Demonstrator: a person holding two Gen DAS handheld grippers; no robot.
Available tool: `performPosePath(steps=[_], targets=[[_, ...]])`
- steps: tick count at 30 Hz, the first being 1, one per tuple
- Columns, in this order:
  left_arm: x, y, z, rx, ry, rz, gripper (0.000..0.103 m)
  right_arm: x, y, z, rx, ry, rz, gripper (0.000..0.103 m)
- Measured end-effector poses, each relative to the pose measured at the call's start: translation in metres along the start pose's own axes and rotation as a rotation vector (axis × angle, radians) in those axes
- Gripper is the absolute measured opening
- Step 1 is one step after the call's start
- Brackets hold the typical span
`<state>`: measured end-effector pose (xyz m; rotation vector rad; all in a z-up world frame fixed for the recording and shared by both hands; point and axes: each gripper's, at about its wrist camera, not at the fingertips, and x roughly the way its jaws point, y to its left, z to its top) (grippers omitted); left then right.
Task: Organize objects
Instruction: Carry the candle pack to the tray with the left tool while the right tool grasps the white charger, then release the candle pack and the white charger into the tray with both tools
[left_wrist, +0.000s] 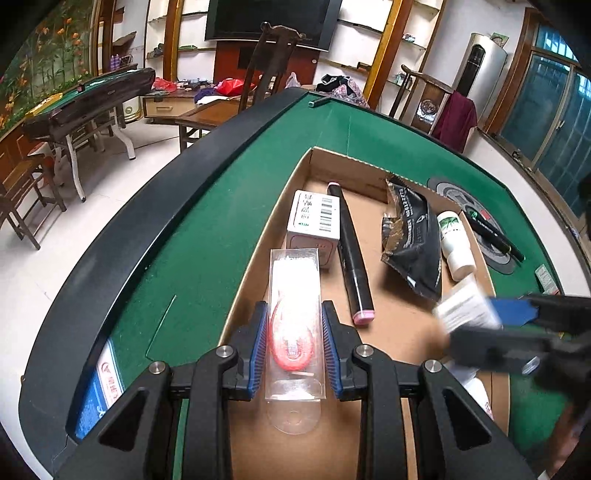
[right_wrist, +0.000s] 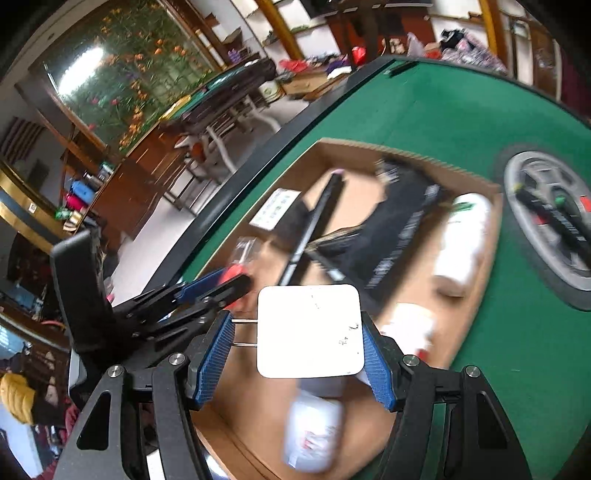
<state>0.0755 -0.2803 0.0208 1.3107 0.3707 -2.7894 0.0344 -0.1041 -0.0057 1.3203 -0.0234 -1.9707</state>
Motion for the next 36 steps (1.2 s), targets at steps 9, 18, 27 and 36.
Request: performPosePath(steps=[9, 18, 27, 36], targets=[[0.001, -0.001, 0.002, 0.004, -0.018, -0.021, 0.028, 0.031, 0.006, 0.006, 0.008, 0.045, -0.026, 0.071], [0.001, 0.004, 0.007, -0.015, -0.019, -0.045, 0.028, 0.034, 0.001, 0.004, 0.03, 0.055, -0.049, 0.071], [-0.01, 0.013, 0.001, -0.087, -0.034, -0.118, 0.037, 0.035, -0.004, 0.004, 0.047, 0.065, -0.053, 0.071], [-0.047, 0.029, -0.013, -0.175, -0.091, -0.183, 0.059, 0.033, -0.003, 0.0, 0.041, 0.064, -0.069, 0.071]])
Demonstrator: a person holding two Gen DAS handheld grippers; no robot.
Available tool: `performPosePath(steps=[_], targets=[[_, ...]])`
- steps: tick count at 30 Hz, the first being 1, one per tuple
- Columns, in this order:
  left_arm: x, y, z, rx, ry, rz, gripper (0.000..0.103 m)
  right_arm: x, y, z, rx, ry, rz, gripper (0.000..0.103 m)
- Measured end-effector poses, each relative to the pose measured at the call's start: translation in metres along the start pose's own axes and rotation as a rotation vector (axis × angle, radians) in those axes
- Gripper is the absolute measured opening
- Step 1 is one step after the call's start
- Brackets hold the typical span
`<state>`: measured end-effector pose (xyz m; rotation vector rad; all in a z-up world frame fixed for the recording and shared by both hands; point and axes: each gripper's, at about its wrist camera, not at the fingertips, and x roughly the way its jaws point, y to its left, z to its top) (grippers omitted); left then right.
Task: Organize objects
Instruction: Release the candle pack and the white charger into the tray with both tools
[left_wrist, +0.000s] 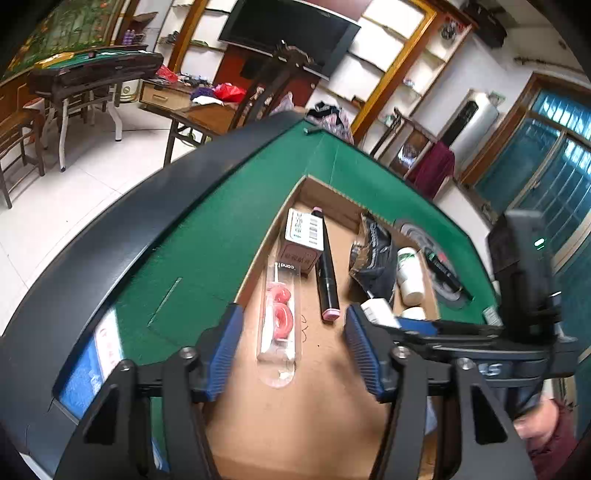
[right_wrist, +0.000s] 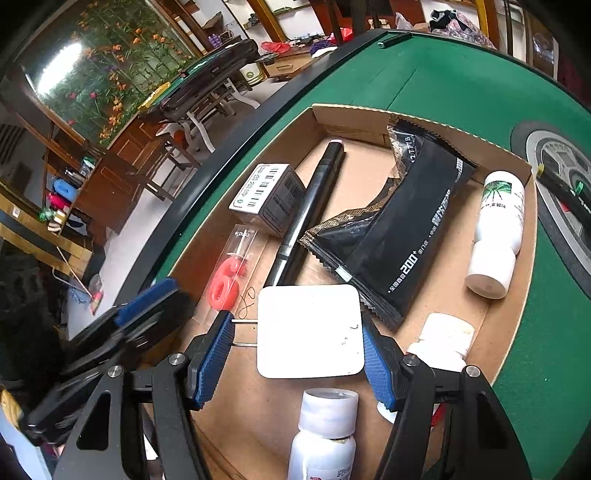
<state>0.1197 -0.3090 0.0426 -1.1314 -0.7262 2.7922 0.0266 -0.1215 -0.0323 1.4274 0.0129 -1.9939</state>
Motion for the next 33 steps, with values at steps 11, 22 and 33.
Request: performPosePath(steps=[11, 22, 33], targets=[[-0.061, 0.036, -0.003, -0.105, -0.134, 0.067, 0.071, 0.01, 0.036, -0.016, -0.145, 0.007, -0.068, 0.071], [-0.089, 0.051, -0.016, -0.156, -0.16, 0.115, 0.077, -0.005, 0.065, -0.032, -0.259, -0.065, -0.157, 0.073], [-0.089, 0.015, -0.021, -0.098, -0.139, 0.121, 0.078, -0.065, 0.079, -0.05, -0.367, -0.266, -0.304, 0.088]])
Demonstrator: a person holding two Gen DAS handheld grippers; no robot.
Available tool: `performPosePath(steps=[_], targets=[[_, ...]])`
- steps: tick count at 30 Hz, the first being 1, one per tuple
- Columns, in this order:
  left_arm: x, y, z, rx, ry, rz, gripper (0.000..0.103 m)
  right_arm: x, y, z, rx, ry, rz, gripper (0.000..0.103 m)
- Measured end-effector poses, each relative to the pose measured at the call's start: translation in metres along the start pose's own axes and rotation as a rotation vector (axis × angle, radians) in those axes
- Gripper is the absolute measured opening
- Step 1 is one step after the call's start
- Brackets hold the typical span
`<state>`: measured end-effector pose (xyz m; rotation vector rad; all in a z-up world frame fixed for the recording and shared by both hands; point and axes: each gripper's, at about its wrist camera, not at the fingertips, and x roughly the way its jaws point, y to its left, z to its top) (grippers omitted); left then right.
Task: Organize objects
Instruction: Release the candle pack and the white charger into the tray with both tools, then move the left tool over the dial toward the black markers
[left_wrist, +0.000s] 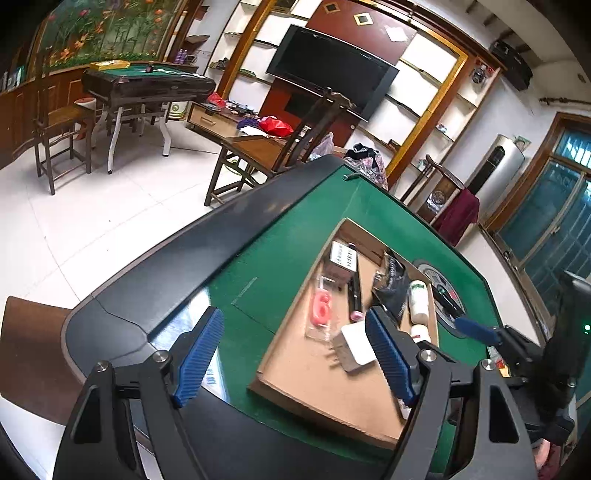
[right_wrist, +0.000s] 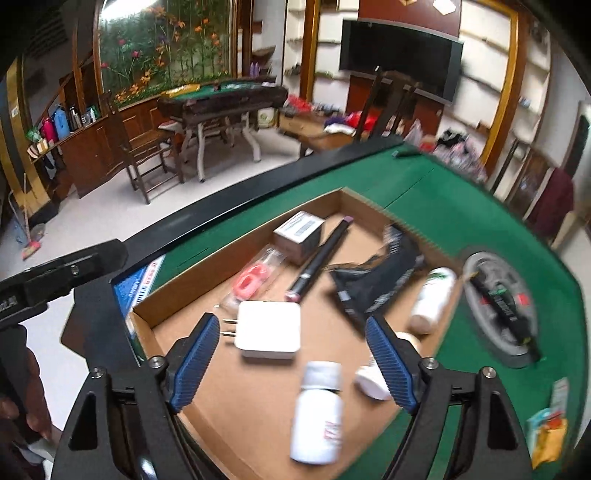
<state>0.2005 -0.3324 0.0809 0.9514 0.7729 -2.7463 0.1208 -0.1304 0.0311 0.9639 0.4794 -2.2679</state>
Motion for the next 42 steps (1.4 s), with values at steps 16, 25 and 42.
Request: performPosePath(steps=[16, 25, 42], targets=[[0.007, -0.087, -0.015, 0.157, 0.041, -0.019, 0.079, -0.05, -0.072, -0.039, 0.066, -0.084, -0.116, 0.091], [0.017, -0.139, -0.03, 0.259, 0.081, -0.037, 0.079, -0.077, -0.115, -0.058, 0.136, -0.139, -0.175, 0.092], [-0.044, -0.103, 0.025, 0.183, -0.16, 0.177, 0.085, -0.095, -0.214, -0.099, 0.372, -0.161, -0.21, 0.094]])
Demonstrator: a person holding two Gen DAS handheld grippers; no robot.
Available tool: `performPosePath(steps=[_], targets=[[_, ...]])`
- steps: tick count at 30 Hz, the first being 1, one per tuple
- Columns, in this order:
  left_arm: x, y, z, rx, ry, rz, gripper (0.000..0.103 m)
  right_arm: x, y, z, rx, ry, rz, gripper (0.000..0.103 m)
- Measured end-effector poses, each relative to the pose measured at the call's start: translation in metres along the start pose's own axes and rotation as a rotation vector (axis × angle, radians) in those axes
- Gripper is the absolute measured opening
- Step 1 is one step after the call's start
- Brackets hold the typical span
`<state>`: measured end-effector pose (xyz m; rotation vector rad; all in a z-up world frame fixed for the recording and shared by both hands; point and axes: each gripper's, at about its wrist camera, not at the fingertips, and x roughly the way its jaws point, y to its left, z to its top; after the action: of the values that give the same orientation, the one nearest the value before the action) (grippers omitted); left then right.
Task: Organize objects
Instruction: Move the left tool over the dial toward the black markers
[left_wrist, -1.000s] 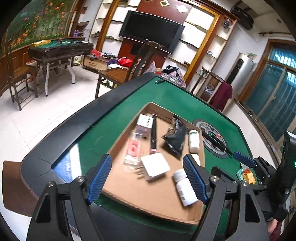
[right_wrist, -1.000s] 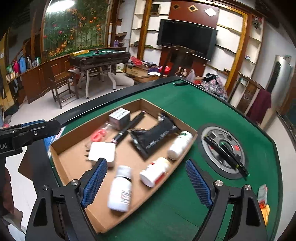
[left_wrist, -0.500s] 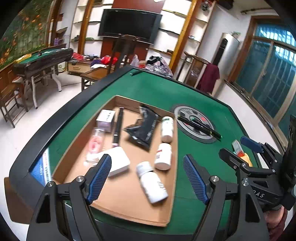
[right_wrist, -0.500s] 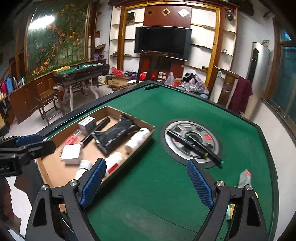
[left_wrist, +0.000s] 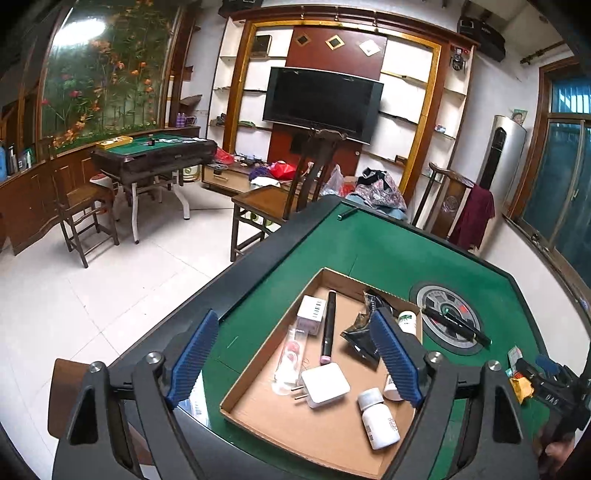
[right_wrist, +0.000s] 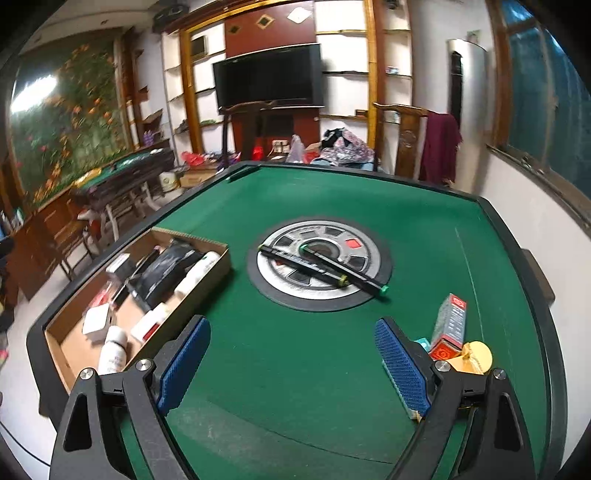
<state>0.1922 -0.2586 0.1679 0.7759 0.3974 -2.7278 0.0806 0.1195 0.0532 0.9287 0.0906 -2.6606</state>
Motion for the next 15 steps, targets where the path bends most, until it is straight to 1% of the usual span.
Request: performPosePath(steps=[4, 6, 8, 9, 13, 15], targets=[[0.004, 0.001, -0.002, 0.018, 0.04, -0.027, 0.085, -0.008, -0.006, 0.006, 0.052, -0.037, 0.024, 0.094], [0.008, 0.0, -0.004, 0.023, 0.056, -0.046, 0.085, -0.014, -0.002, 0.008, 0.058, -0.061, 0.035, 0.094], [0.016, -0.007, -0.01, 0.026, 0.07, -0.06, 0.085, -0.02, 0.004, 0.01, 0.062, -0.088, 0.048, 0.097], [0.018, -0.006, -0.011, 0.026, 0.078, -0.067, 0.085, -0.019, 0.007, 0.01, 0.06, -0.088, 0.052, 0.099], [0.025, -0.004, -0.017, 0.026, 0.1, -0.081, 0.085, -0.005, 0.023, 0.009, 0.022, -0.032, 0.061, 0.099], [0.028, -0.001, -0.02, 0.019, 0.107, -0.082, 0.085, -0.007, 0.028, 0.009, 0.022, -0.039, 0.074, 0.099]])
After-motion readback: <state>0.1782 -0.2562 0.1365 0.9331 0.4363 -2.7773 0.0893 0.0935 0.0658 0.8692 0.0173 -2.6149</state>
